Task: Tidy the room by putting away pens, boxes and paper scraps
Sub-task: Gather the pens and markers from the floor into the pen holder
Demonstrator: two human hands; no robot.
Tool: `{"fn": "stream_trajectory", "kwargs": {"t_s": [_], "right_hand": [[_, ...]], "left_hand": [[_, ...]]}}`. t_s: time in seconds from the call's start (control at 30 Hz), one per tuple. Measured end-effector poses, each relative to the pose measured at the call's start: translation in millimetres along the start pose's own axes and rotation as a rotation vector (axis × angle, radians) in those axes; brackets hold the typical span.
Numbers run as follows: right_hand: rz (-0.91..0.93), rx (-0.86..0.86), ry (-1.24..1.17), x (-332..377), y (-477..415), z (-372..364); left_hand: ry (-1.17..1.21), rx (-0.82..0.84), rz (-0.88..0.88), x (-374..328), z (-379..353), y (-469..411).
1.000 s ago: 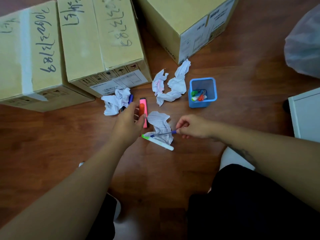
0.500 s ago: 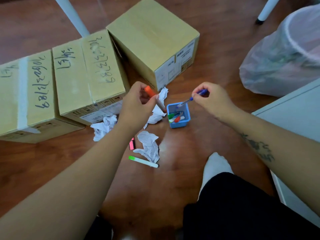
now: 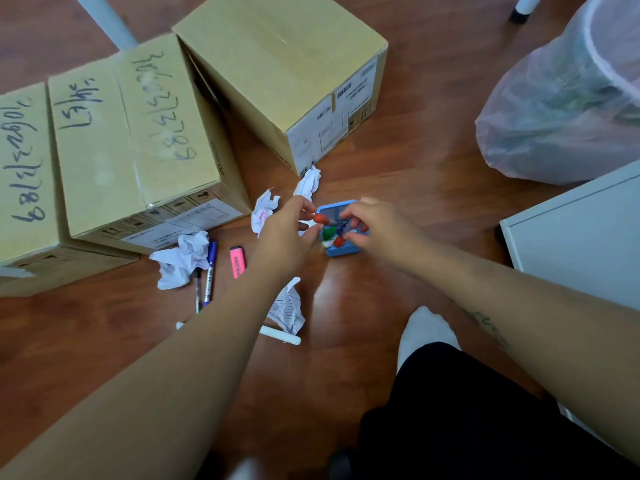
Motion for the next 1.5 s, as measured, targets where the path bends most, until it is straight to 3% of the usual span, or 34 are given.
{"fn": "stream_trajectory", "kwargs": {"t_s": [0.17, 0.37, 0.57, 0.7, 0.87, 1.07, 1.23, 1.4, 1.5], "right_hand": [[0.002, 0.043, 0.028, -12.1, -5.7, -4.6], [0.024, -0.097, -0.036, 2.2, -6.8, 11.6], [0.200, -0.285, 0.026, 65.1, 3.8, 15.4], [0.275, -0.152, 0.082, 96.5, 16.9, -33.1], [0.270, 0.046, 0.105, 112.3, 36.3, -102.3], [0.236, 0.266, 0.267, 123.5, 61.8, -182.9], [0.201, 0.290, 0.360, 126.4, 62.3, -203.0], [0.158, 0.322, 0.406, 120.9, 54.0, -210.0], [0.145, 0.346, 0.422, 122.5, 47.1, -211.7]], "left_hand": [[-0.103, 0.000, 0.065, 16.8, 12.7, -0.5], [-0.203, -0.005, 0.130, 52.1, 38.5, 17.8], [-0.246, -0.055, 0.212, 94.2, 68.4, 55.3], [-0.241, -0.187, 0.189, 111.6, 94.4, 79.7], [-0.250, -0.237, 0.229, 139.0, 109.1, 106.1], [-0.265, -0.290, 0.488, 206.1, 126.3, 147.4], [-0.352, -0.443, 0.538, 235.7, 158.6, 187.6], [-0.373, -0.493, 0.654, 254.8, 175.3, 209.9], [-0.376, -0.508, 0.627, 256.0, 179.4, 213.4]]}}
Point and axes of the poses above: each hand's wrist, its own y-axis away from the middle knuckle, its own z-axis out of the back of the hand, x = y × z, the point moved 10 cm from there along -y, towards the middle knuckle, and after that the axes turned 12 degrees about y, right-handed, at the moved point
